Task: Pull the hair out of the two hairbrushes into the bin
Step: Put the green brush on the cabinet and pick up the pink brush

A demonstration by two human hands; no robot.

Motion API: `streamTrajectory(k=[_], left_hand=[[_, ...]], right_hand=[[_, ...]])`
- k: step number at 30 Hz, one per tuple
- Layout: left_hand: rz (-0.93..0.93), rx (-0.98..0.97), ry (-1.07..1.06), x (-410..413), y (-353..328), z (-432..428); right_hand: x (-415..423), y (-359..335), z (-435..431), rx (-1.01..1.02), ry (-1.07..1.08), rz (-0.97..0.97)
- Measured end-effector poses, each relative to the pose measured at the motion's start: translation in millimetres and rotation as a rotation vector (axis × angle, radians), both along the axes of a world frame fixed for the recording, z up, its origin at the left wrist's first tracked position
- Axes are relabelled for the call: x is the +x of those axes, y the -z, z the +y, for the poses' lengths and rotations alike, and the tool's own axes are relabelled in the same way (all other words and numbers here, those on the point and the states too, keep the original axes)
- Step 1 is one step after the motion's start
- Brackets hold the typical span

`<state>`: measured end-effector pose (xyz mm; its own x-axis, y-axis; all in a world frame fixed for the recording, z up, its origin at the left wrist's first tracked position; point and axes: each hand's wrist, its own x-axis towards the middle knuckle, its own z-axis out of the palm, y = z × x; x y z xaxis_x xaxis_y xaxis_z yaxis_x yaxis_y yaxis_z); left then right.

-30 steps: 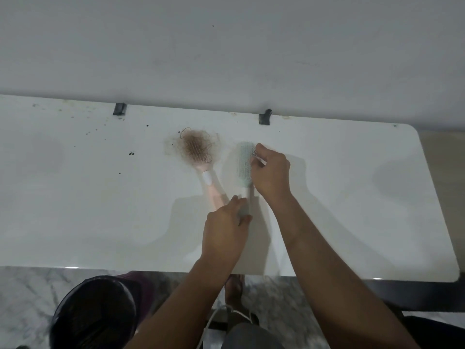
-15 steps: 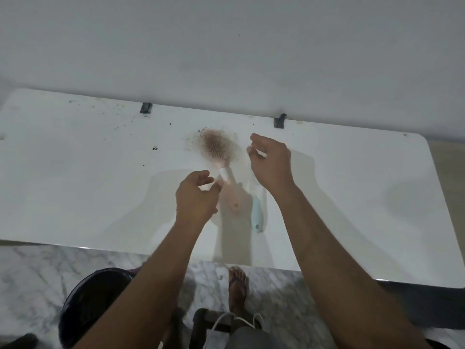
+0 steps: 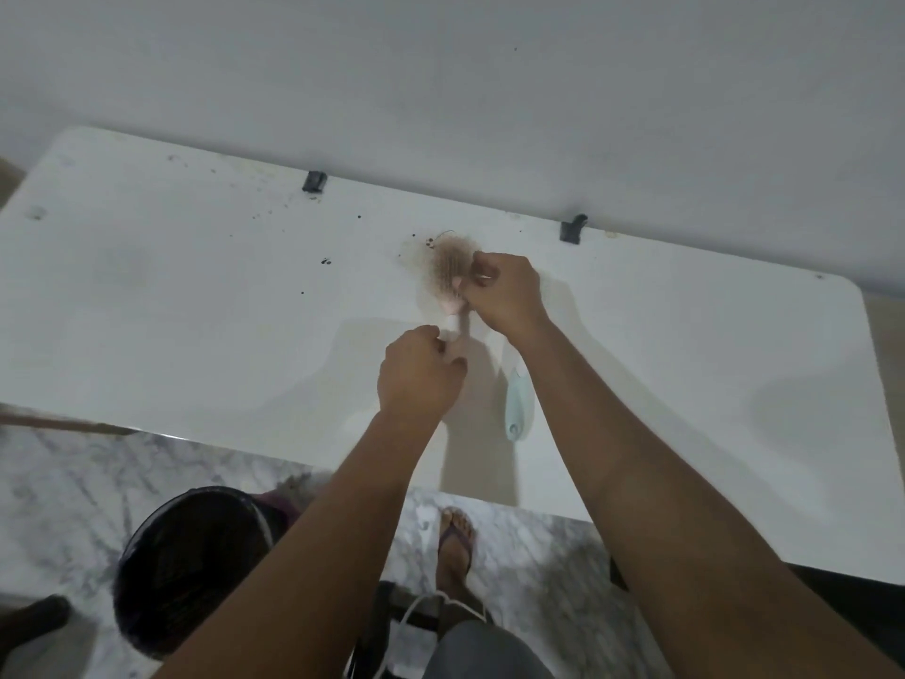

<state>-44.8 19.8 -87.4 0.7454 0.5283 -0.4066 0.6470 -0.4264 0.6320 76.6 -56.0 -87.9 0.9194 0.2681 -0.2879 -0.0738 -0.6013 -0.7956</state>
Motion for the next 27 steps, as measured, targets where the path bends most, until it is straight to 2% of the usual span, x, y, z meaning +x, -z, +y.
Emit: streamTrajectory(k=[3,7,9,12,20,27], left_hand=[[-0.046,-0.183,-0.122,-7.7,5.0,9.6],[-0.124,-0.579,-0.278,-20.0,-6.6,22.6],[-0.096,-0.754,-0.288,-29.6,-13.8,31.4],[-0.104,-0.901,-0.285,-49.7,-19.4,46.5],[-0.222,-0.881,-0.422,-132.0,-22.5,108.6],[-0.319,-0.87,-0.543,-264.2,-16.8,200.8]], right_hand=[[-2.5,4.0,-1.9,0.126,0.059,0.115],[-9.9,2.0,-2.5,0.272,0.091,0.235],[-15.4,-0.2,-0.4,0.336,0.091,0.279],[-28.0,-4.9,9.4,0.379,0.073,0.296],[-90.8,-24.2,87.4,0.442,-0.117,0.272],[-210.4,-28.9,203.6,0.409,-0.317,0.29]])
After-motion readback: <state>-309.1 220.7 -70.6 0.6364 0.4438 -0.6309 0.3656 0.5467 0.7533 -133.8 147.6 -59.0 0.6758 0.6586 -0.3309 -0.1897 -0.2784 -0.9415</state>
